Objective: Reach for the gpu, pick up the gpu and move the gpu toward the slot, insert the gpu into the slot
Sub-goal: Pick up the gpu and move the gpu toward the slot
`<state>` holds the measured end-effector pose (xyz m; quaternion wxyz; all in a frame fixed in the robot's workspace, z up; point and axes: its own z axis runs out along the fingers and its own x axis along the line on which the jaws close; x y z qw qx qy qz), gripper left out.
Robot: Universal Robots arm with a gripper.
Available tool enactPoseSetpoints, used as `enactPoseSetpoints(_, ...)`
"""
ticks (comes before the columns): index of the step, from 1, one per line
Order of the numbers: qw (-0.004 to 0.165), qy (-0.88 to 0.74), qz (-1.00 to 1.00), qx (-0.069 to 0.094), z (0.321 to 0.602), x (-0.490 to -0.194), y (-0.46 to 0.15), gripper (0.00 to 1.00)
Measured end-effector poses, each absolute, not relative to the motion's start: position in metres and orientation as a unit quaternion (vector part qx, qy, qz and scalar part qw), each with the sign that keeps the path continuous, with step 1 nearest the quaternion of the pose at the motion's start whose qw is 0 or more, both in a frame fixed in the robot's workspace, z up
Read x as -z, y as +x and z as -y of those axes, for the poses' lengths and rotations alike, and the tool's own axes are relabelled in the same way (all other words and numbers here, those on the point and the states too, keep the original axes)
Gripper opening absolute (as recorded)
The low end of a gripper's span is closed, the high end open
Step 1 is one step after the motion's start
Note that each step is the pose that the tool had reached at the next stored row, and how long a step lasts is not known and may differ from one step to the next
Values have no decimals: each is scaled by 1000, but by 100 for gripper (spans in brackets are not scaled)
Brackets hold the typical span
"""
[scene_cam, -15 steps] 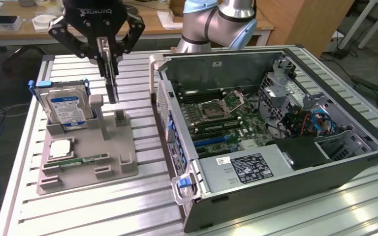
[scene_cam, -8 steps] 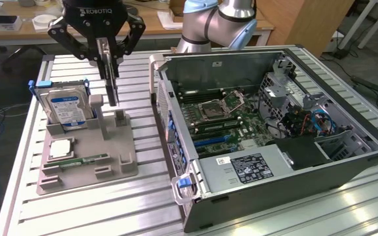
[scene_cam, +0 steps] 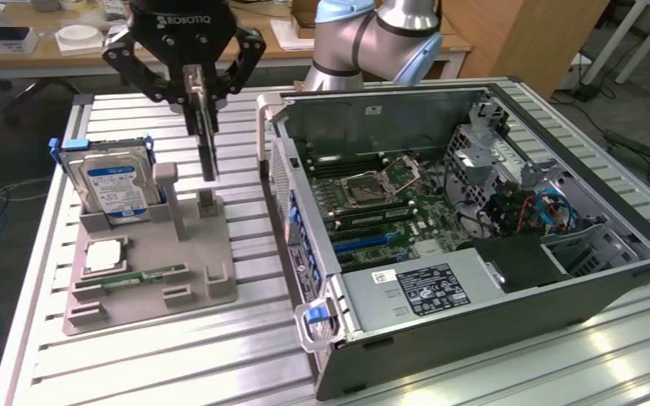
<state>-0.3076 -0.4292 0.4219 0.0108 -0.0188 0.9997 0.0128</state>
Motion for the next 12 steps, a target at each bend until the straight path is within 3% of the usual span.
enactPoseSetpoints(12, 11, -19, -1000, -13, 429, -421, -272, 27)
